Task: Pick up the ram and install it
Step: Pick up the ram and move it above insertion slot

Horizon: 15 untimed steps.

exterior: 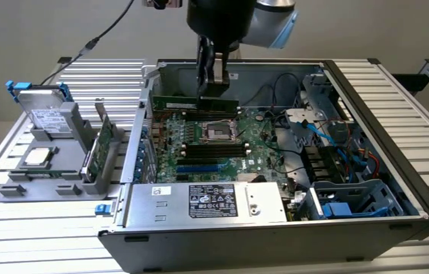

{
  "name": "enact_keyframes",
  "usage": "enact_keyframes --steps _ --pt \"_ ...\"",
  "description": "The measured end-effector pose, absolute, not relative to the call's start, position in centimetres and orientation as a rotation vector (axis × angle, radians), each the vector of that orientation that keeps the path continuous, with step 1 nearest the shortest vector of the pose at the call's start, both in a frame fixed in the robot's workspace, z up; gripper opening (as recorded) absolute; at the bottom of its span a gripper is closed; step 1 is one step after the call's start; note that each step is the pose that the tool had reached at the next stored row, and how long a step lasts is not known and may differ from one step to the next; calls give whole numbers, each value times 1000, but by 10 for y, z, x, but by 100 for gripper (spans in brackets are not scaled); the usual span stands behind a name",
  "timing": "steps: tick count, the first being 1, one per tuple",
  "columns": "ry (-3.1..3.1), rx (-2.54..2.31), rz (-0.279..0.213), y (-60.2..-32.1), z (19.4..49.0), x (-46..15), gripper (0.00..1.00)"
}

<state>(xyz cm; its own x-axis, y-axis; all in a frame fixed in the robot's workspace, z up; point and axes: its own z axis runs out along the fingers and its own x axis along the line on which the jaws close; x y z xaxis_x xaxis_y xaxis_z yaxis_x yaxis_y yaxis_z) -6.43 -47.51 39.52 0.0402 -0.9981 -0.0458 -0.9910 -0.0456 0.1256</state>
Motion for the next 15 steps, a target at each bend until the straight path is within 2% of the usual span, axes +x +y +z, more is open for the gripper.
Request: enact_keyframes --steps 4,15 --pt "-2124 2216 -173 -468 386 -38 13" --pt "-2114 2213 -152 -440 369 -29 13"
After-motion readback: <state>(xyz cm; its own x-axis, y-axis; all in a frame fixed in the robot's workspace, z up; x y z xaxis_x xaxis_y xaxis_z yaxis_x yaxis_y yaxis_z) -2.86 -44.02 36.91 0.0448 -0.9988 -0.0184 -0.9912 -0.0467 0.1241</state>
